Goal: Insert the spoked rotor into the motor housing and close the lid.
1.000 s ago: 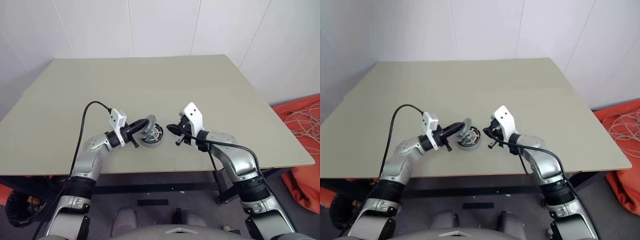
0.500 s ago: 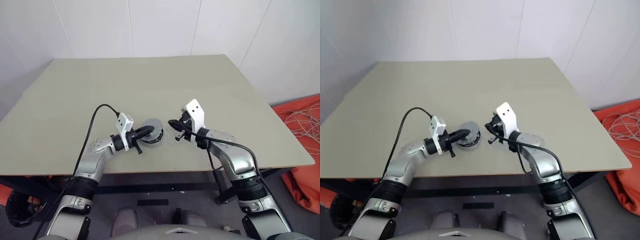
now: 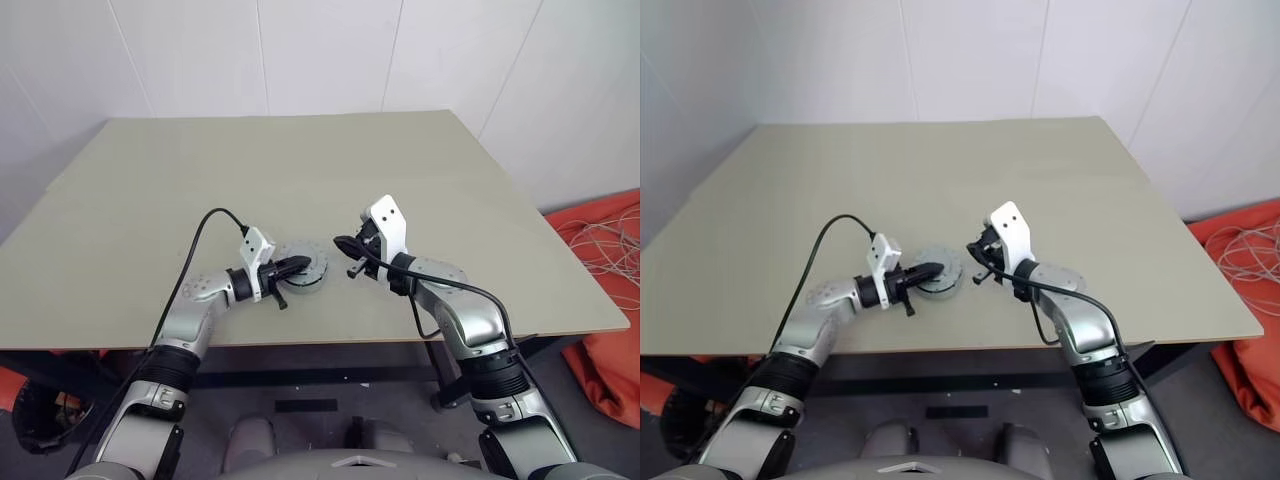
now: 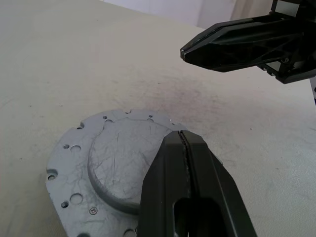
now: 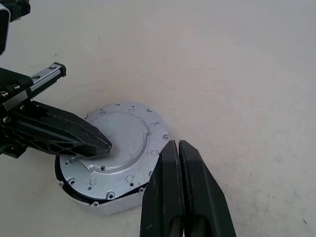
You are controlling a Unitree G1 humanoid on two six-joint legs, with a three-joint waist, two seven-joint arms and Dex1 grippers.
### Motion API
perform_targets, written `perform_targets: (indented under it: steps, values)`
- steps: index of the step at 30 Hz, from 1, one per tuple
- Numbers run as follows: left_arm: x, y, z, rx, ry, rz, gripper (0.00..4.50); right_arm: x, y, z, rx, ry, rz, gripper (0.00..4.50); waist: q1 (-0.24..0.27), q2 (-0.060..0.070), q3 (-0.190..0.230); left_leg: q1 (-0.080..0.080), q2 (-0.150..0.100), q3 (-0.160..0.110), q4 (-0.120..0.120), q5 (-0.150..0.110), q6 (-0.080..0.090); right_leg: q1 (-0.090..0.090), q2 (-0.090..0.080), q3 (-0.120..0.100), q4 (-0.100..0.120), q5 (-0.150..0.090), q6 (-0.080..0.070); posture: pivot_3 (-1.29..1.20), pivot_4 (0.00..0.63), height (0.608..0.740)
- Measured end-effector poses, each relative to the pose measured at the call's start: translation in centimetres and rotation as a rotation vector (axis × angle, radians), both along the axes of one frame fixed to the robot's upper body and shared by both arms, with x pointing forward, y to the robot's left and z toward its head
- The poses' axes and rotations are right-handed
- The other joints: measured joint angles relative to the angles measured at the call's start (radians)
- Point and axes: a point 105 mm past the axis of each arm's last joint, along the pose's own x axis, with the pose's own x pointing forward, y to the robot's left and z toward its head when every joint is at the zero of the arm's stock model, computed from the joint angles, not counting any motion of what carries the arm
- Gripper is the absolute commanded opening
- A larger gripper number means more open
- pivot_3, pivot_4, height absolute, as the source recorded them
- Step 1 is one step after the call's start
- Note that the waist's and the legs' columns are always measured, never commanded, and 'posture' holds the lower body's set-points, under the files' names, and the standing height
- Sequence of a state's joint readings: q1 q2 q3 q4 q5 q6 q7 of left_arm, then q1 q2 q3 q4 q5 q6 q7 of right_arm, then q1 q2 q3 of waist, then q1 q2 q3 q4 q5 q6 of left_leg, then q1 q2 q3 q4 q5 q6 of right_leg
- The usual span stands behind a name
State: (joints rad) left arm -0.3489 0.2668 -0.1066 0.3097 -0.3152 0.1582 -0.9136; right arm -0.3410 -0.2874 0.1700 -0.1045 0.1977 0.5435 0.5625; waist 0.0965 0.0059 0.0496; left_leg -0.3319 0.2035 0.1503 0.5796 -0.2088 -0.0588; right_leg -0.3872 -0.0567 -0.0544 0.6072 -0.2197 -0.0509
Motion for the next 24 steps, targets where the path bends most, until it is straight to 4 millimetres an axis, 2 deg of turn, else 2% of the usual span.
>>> perform_targets:
  steps: [5,9,12,15,21,24]
  values:
    - [-0.5,0.4,1.0,-0.043,-0.048,0.022,0.02,0.0,0.0,0.0,0.001,0.0,-0.001,0.0,-0.001,0.0,0.0,-0.003,0.0,0.0,-0.001,0.0,0.0,-0.003,0.0,0.0,0.0,0.003,-0.005,0.0,0.0,0.74]
    - [-0.3,1.3,4.7,-0.137,-0.125,0.072,0.02,0.0,0.0,-0.1,0.002,0.0,0.001,0.0,-0.001,0.0,0.0,-0.004,0.0,0.0,-0.001,0.0,0.0,-0.003,0.0,0.0,0.0,0.003,-0.006,0.0,0.0,0.74]
    - [-0.2,2.4,6.2,-0.179,-0.141,0.101,0.02,0.0,-0.1,-0.2,0.002,0.003,0.0,0.0,-0.002,0.001,0.001,-0.003,0.0,0.0,-0.001,0.0,0.0,-0.003,0.0,0.0,0.0,0.002,-0.004,0.0,0.0,0.74]
    - [-0.6,3.7,5.5,-0.14,-0.113,0.093,0.59,0.0,-0.1,-0.2,0.001,0.003,0.0,0.0,-0.004,0.001,0.001,-0.003,0.0,0.001,-0.001,0.0,0.0,-0.003,0.001,0.0,0.0,0.0,0.0,0.0,0.0,0.74]
    - [-1.0,6.3,2.9,-0.026,-0.062,0.063,2.63,0.1,0.0,-0.1,0.001,0.0,0.006,0.0,-0.001,0.001,0.001,-0.002,0.0,0.0,-0.001,0.0,0.0,-0.003,0.0,0.0,-0.001,0.0,0.0,0.0,0.0,0.74]
    - [-0.9,6.9,2.2,-0.003,-0.062,0.043,3.67,0.1,0.1,0.0,0.001,0.0,0.007,0.0,-0.001,0.001,0.001,-0.002,0.0,0.0,-0.001,0.0,0.0,-0.003,0.0,0.0,-0.001,0.0,0.0,0.0,0.0,0.74]
